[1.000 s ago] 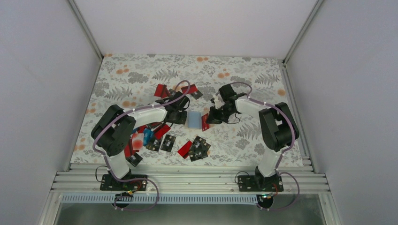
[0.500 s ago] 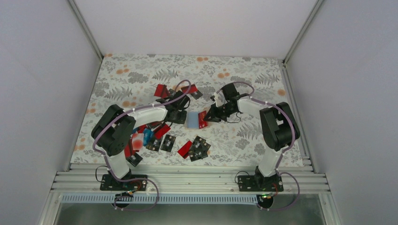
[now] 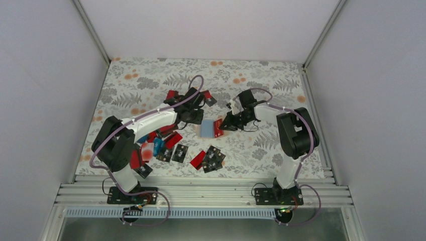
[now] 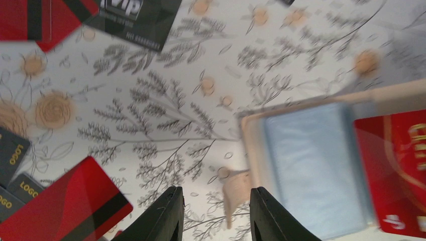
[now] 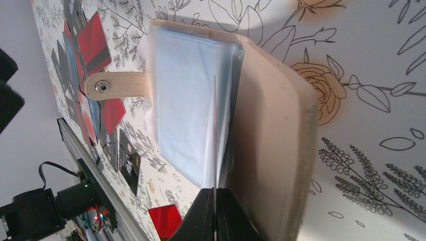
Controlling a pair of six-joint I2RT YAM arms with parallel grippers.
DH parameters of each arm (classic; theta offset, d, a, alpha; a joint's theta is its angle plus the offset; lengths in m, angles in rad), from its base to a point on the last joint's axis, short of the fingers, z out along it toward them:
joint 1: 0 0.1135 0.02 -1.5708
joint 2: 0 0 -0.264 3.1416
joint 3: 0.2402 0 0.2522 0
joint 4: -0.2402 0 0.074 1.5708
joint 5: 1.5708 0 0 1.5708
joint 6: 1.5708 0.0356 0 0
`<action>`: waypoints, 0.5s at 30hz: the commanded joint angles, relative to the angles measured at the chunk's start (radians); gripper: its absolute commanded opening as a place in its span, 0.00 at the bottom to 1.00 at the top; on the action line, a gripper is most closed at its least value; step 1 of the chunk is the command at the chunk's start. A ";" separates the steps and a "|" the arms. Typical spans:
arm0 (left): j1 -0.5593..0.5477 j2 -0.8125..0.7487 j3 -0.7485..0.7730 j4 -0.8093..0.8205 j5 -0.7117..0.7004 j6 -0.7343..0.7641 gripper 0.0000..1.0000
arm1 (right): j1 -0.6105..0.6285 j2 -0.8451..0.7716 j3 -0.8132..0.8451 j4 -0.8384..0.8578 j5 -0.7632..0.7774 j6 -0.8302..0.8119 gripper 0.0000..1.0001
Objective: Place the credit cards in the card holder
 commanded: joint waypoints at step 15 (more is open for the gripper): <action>-0.011 0.169 0.014 0.095 0.148 0.029 0.18 | -0.018 0.043 0.005 0.030 -0.085 -0.022 0.04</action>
